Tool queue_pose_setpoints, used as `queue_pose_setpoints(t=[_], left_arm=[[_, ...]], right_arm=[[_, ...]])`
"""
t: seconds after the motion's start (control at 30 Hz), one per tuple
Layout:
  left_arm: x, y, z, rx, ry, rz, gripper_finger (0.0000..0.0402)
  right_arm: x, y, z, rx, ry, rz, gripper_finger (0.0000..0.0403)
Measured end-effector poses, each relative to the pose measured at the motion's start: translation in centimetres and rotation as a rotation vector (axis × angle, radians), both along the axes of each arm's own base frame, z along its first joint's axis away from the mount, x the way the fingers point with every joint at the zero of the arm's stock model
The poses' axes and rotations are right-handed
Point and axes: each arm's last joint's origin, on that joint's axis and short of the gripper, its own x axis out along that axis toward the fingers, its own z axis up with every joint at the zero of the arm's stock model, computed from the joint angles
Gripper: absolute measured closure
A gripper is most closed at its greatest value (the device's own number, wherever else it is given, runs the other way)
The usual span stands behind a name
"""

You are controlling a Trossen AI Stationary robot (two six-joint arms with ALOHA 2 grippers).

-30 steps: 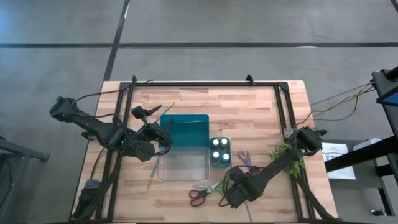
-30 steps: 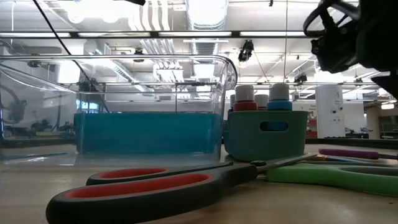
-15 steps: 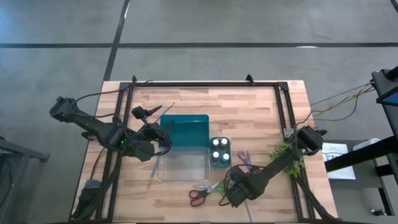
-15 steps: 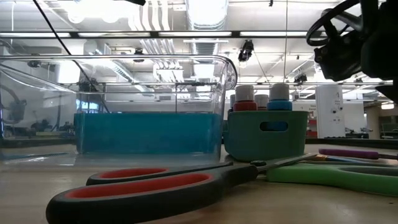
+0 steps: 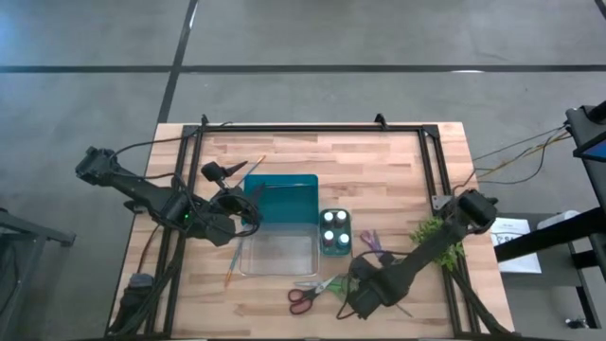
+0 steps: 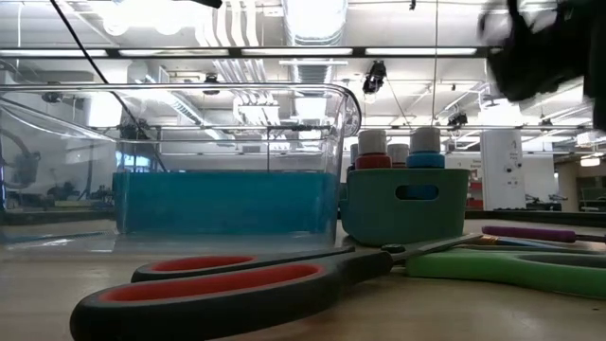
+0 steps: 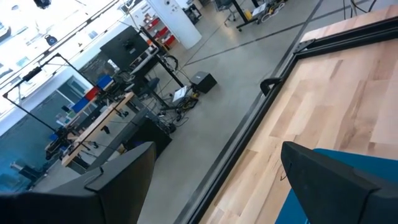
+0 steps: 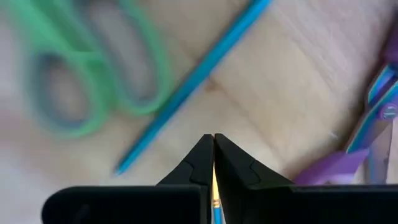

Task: Pick & Place Paint Supplies
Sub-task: Put the blue paint brush into the blue bin

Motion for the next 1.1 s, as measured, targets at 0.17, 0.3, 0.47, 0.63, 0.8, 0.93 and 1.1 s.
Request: queue_pose_setpoints(t=[0.17,0.3,0.47,0.63,0.8,0.93,1.1], left_arm=[[0.0,0.0,0.0,0.0,0.0,0.0,0.0048],[0.0,0.0,0.0,0.0,0.0,0.0,0.0048],[0.0,0.0,0.0,-0.002,-0.003,0.0,0.0048],[0.0,0.0,0.0,-0.012,0.002,-0.014,0.0048],[0.1,-0.1,0.0,-0.018,0.004,-0.021,0.0048],[0.0,-0.1,0.0,-0.017,0.006,-0.021,0.0048],[-0.1,0.0,-0.2,-0.008,0.024,-0.02,0.0048]], right_arm=[[-0.3,0.6,2.9,-0.018,-0.148,0.016,0.0395],[-0.1,1.0,4.9,-0.036,-0.25,0.033,0.0395],[0.6,1.3,7.1,-0.082,-0.358,0.086,0.0395],[1.5,1.5,10.0,-0.144,-0.463,0.171,0.0395],[3.0,0.9,13.0,-0.322,-0.584,0.273,0.0395],[3.9,0.1,15.1,-0.519,-0.639,0.334,0.0395],[5.3,-1.6,17.0,-0.723,-0.646,0.372,0.0395]])
